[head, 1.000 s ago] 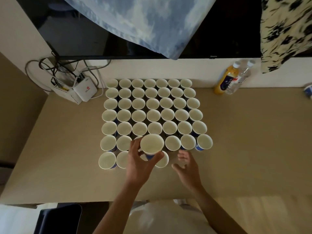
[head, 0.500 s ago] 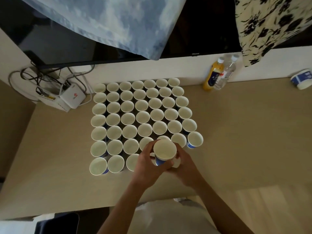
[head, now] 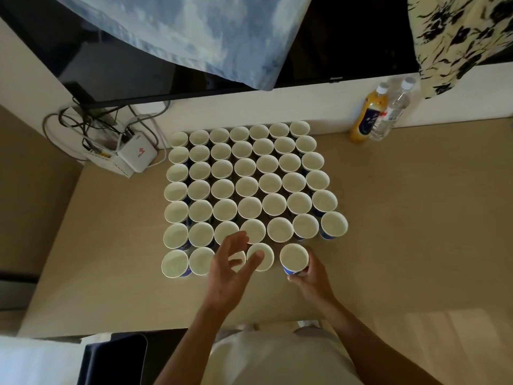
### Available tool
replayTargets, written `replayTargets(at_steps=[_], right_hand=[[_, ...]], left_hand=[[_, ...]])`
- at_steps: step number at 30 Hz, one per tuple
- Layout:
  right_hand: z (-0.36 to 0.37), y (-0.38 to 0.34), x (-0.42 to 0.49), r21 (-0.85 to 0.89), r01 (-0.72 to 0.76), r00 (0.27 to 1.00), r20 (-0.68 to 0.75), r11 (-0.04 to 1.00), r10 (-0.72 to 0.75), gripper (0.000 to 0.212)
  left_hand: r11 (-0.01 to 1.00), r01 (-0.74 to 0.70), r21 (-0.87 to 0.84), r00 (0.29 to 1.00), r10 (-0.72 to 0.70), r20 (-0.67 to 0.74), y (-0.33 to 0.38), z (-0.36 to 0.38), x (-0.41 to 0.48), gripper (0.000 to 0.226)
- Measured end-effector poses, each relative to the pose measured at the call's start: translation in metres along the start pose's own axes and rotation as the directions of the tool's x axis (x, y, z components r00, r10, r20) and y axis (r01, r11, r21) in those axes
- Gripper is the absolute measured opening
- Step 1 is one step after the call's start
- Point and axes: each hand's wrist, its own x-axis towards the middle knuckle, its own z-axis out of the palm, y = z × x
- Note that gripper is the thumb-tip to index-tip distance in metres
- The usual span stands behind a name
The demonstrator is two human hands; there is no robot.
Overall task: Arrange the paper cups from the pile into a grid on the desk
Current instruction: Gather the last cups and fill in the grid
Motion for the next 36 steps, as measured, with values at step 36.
replayTargets(at_steps=[36], right_hand=[[-0.072,-0.043,-0.036,0.322,0.123,0.854,-0.516,0.939,0.065,0.056]], left_hand=[[0.990,-0.115,-0.081,0.958,0.132,0.253,0.027,0.056,-0.003,0.041]])
